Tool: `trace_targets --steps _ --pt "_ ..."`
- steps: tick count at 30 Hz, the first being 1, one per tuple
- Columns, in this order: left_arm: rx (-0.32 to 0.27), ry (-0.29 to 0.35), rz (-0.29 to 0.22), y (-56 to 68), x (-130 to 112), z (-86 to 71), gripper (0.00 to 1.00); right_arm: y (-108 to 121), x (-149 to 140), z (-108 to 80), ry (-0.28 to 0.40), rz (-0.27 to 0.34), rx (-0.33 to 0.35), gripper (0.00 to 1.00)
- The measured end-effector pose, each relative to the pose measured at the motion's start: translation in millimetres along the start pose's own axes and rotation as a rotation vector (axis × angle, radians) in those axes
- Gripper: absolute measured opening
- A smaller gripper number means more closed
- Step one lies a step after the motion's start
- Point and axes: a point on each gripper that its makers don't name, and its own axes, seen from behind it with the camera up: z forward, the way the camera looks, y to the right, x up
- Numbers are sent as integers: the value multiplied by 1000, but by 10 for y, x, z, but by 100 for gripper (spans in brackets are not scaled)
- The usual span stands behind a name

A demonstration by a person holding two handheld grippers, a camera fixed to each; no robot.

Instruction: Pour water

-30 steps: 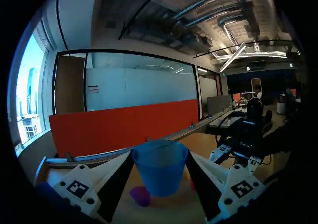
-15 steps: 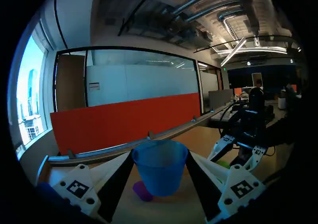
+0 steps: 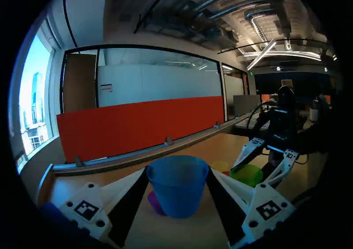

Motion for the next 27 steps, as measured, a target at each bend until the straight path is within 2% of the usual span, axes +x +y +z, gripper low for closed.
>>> trace_targets --steps 9,27 --pt "11 -29 7 -56 -220 -45 88 22 -73 -61 -21 5 -6 93" --pt "-25 -118 -10 85 -703 30 88 27 -312 -192 -87 15 -11 93"
